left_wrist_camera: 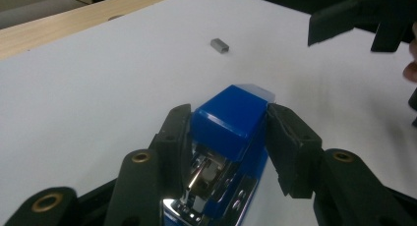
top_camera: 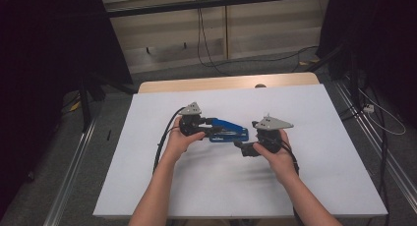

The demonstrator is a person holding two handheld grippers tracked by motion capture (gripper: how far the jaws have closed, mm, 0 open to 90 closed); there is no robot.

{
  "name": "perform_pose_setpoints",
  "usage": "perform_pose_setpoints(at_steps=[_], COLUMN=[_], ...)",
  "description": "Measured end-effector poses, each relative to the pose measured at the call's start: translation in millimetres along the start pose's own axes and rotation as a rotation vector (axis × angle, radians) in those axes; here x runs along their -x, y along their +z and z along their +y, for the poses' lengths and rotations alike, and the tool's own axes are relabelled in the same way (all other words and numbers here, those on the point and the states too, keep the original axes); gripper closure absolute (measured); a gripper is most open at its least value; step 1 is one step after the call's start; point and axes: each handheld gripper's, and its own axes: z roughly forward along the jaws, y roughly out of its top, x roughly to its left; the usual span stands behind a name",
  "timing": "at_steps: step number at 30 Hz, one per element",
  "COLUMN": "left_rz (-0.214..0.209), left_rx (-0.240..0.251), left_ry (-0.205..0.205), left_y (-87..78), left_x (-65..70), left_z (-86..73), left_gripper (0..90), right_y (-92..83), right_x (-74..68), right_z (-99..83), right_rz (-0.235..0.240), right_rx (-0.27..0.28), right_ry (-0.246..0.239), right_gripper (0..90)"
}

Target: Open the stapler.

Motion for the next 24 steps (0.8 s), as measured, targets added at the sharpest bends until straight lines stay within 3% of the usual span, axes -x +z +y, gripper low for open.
perform_pose_setpoints(at_steps=[6,12,16,21,24], left_rz=[0.003,-0.006,-0.009,-0.001,0.005], left_rx=[0.002,-0.005,-0.005,-0.015,-0.018], left_ry=[-0.015,-0.048,-0.057,-0.059,-0.052], left_y=[-0.1,-0.6,-0.8,-1.3,-1.4], left_x=[0.3,-1.4,-1.3,0.7,2.6], left_z=[0.9,1.6,2.9,6.2,9.4], left_gripper=[55.3,55.5,55.9,56.2,56.4], right_y=[7.3,12.1,14.9,17.8,20.4], right_x=[-7.5,-10.5,-9.8,-12.1,-12.7], right_z=[-0.6,-1.1,-1.8,-1.3,-2.7], right_rz=[0.025,0.017,0.003,0.006,0.006], right_rx=[-0.024,-0.047,-0.055,-0.057,-0.079], right_ry=[-0.023,-0.038,-0.023,-0.001,0.012], right_gripper=[7.2,9.6,10.4,22.6,38.7])
